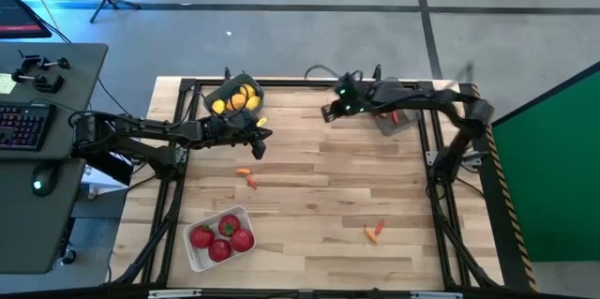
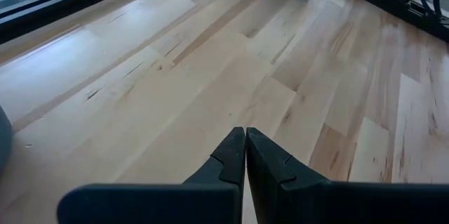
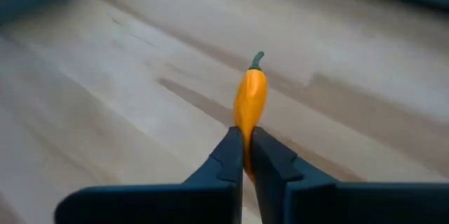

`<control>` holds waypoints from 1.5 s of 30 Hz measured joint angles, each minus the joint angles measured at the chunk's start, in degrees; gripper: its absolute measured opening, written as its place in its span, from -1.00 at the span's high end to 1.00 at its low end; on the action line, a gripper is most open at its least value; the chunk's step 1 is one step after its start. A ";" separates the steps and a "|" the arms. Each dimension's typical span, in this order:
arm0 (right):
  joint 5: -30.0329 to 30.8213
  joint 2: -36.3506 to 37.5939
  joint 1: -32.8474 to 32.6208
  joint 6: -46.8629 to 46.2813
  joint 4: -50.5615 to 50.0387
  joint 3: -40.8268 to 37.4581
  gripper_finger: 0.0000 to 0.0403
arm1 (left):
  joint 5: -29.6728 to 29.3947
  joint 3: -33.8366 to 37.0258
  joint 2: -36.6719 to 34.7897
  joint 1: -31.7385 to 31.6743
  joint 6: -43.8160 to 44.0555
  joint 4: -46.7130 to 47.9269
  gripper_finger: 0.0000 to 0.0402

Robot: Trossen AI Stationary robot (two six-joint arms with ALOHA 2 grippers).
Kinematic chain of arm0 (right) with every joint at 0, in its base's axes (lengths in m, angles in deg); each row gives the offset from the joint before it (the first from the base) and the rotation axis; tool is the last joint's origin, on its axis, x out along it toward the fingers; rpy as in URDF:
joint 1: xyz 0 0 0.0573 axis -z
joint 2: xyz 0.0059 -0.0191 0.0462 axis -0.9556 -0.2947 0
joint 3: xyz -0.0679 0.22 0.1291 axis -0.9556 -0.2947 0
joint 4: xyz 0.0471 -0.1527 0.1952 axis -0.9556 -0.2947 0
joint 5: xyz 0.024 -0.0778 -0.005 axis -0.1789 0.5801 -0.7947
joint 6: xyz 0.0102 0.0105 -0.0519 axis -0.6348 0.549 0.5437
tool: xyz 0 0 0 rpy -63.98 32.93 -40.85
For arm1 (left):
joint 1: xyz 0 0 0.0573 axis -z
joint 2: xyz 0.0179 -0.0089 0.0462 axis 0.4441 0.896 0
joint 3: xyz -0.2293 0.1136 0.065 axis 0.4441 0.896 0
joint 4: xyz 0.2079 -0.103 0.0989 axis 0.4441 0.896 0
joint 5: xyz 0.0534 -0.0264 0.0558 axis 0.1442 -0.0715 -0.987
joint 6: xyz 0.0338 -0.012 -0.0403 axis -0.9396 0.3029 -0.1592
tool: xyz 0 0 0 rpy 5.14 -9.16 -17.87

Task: Sort produce into baskets
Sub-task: Put the yellow chili pepper into the black bin, then put the orange chili pepper into the black bin

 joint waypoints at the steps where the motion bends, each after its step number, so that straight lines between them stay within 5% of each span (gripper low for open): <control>1: 0.04 2.49 0.12 -0.05 -1.50 0.04 0.94 | 0.00 0.00 0.00 0.00 0.02 0.01 1.00; 8: 8.07 18.11 2.16 -0.37 -22.23 0.06 0.98 | 0.00 0.00 -0.01 0.00 -0.88 0.01 1.00; 13: 13.52 21.72 7.09 -1.35 -35.93 -0.12 0.99 | 0.00 0.00 -0.02 0.00 -0.92 0.01 1.00; 24: 7.02 21.45 16.98 0.14 -24.29 -16.38 1.00 | 0.00 0.00 -0.02 0.04 0.09 0.01 1.00; 32: 4.91 21.45 21.37 1.59 -20.16 -19.51 0.98 | 0.00 0.00 0.00 0.04 0.11 0.01 1.00; 45: 2.29 22.71 18.35 0.09 -36.78 -3.94 0.11 | 0.00 0.00 -0.02 0.04 0.13 0.06 1.00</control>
